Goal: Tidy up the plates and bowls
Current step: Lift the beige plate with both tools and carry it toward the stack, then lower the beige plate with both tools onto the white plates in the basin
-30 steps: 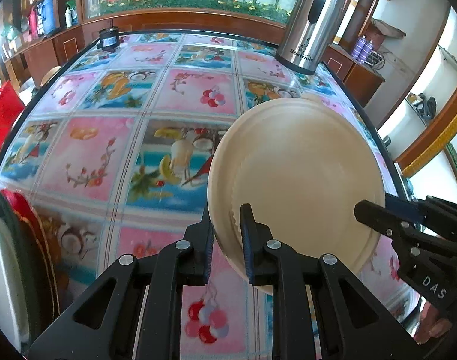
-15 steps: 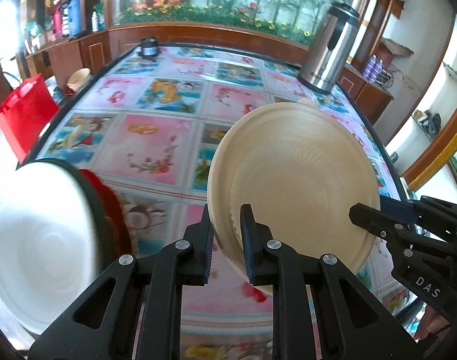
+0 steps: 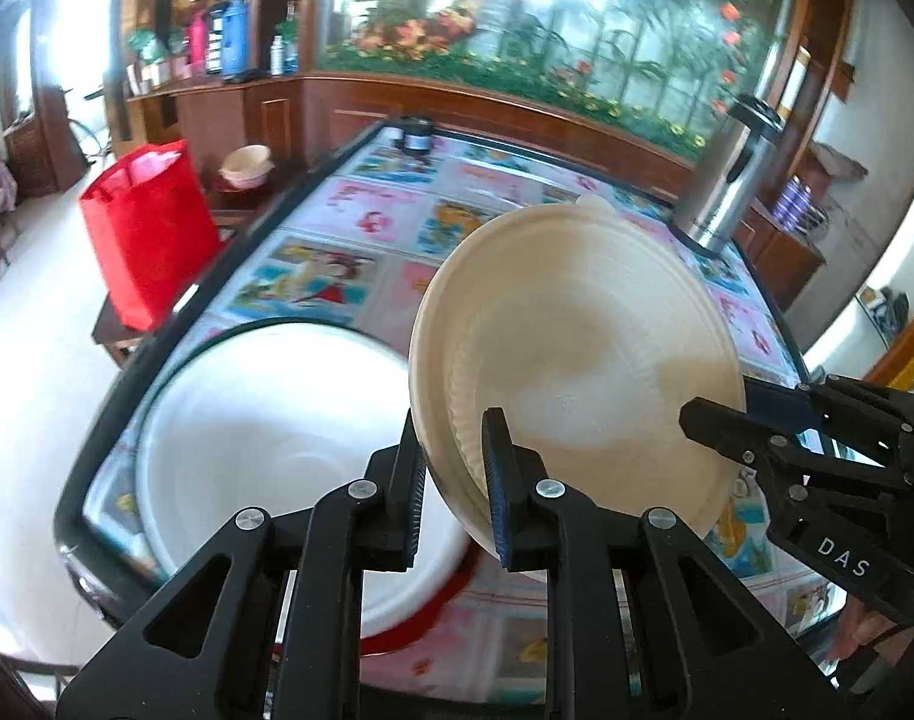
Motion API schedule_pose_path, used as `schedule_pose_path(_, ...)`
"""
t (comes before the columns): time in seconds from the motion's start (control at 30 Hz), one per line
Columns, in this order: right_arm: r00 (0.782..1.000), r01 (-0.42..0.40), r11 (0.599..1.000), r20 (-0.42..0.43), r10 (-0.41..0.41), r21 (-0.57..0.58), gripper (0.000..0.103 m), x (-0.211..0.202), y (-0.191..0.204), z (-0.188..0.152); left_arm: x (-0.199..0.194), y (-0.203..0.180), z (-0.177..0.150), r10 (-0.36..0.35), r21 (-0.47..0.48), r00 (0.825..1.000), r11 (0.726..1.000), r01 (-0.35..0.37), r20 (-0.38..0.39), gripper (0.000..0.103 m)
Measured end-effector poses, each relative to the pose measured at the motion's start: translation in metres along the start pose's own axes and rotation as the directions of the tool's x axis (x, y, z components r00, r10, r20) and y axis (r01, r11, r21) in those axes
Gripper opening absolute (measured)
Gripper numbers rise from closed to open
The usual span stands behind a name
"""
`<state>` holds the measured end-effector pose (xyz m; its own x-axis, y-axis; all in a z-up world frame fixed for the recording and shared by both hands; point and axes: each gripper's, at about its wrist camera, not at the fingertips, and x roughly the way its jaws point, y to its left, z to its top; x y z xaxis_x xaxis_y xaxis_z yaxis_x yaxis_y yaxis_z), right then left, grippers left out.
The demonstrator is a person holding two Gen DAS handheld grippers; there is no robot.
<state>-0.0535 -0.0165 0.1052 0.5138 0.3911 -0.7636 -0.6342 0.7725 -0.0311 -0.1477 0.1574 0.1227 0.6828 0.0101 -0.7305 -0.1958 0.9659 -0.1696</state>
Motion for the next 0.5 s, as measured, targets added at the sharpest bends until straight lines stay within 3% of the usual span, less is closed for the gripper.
schedule_pose_path(0.2,0.999,-0.041,0.997,0.001,0.041,-0.069,0.034,0.013,0.035,0.016,-0.009,0.034,-0.002,0.053,-0.039,0.999,0.998,-0.053,0.01,0.018)
schedule_pose_path(0.5,0.994,-0.091,0.987,-0.064,0.083,-0.134,0.034,0.043,0.07,0.023,-0.008,0.075,-0.016,0.093,-0.085,0.995,0.992,-0.095,-0.033,0.018)
